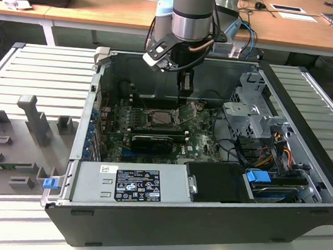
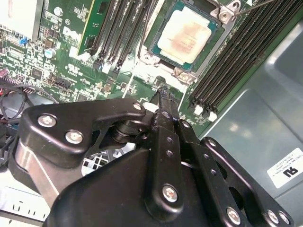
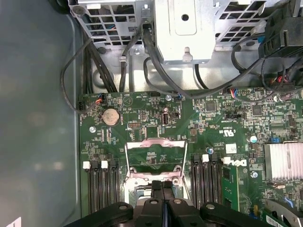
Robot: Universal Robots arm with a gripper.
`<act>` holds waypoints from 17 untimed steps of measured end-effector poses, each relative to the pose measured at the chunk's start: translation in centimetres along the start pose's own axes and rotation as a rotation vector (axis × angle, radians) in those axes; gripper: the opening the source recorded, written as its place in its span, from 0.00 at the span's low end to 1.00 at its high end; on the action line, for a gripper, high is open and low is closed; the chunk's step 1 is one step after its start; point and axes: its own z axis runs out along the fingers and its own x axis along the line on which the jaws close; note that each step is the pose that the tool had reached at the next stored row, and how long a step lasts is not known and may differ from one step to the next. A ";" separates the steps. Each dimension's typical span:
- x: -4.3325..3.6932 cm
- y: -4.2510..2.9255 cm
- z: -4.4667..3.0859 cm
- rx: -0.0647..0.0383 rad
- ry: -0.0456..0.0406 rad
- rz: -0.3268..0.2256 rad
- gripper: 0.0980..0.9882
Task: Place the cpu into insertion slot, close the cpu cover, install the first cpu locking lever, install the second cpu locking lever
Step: 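Close the cpu cover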
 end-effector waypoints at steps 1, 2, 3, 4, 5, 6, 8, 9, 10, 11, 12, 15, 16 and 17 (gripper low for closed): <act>0.00 0.07 0.00 0.000 -0.0001 0.000 0.01; 0.01 0.17 0.01 0.000 -0.0001 0.000 0.01; 0.01 0.25 0.02 0.000 -0.0001 -0.001 0.01; 0.01 0.30 0.02 0.000 0.0000 -0.003 0.01; 0.02 0.44 0.04 0.000 0.0006 -0.013 0.01; 0.03 0.50 0.05 0.000 0.0011 -0.020 0.01; 0.08 1.25 0.30 0.002 0.0008 -0.029 0.01; 0.10 1.53 0.41 0.004 0.0005 -0.030 0.01; 0.11 1.82 0.49 0.005 0.0002 -0.030 0.01; 0.13 2.16 0.58 0.007 -0.0002 -0.030 0.01; 0.14 2.48 0.64 0.008 -0.0003 -0.030 0.01; 0.18 3.12 0.74 0.010 -0.0007 -0.030 0.01; 0.18 3.23 0.76 0.010 -0.0004 -0.030 0.01; 0.19 3.40 0.79 0.010 -0.0003 -0.030 0.01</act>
